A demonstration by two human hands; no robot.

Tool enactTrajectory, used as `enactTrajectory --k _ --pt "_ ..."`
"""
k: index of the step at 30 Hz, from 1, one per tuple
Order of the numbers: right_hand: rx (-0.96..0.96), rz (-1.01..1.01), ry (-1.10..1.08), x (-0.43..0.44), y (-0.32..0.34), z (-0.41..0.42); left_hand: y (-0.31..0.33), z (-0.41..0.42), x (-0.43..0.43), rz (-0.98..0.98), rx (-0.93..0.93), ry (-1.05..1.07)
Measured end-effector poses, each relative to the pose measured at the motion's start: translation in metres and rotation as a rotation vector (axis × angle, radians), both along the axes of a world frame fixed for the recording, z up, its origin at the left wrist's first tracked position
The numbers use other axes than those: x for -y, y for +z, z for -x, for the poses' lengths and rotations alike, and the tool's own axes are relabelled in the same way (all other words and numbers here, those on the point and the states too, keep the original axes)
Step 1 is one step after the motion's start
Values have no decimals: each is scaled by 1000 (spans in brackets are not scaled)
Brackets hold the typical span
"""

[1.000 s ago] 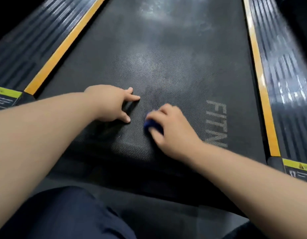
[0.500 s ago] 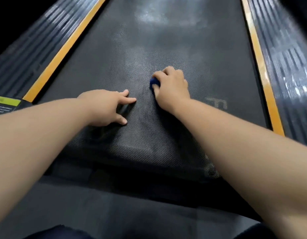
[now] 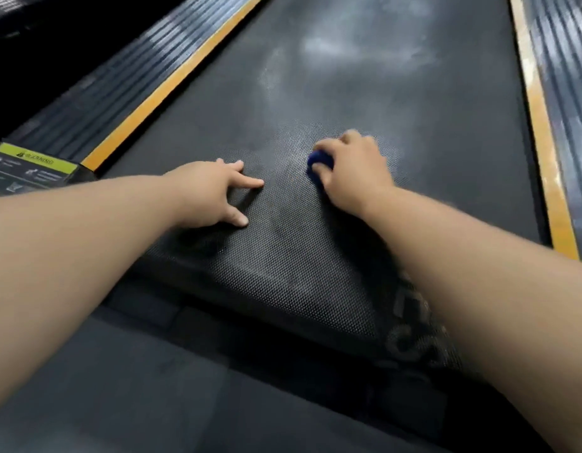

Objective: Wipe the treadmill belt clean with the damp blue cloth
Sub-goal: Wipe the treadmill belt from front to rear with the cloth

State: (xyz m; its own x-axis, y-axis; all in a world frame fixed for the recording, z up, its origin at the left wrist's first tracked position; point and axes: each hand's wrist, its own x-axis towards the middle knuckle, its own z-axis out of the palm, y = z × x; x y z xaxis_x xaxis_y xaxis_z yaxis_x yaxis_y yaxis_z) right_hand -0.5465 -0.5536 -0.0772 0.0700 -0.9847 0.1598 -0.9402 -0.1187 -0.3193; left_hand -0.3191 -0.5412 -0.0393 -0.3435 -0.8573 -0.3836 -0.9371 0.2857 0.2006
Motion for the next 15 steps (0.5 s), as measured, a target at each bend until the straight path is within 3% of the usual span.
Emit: enactTrajectory --k 3,9,12,15 --pt "6 -34 -40 -12 -3 -14 1 -1 -4 11 -47 106" --pt "99 117 231 -124 -8 -58 10 6 -2 -55 24 93" --pt "41 72 286 -90 -8 -42 8 6 -2 -51 54 59" --pt "-60 -18 47 -10 -4 -20 7 5 3 -57 48 56"
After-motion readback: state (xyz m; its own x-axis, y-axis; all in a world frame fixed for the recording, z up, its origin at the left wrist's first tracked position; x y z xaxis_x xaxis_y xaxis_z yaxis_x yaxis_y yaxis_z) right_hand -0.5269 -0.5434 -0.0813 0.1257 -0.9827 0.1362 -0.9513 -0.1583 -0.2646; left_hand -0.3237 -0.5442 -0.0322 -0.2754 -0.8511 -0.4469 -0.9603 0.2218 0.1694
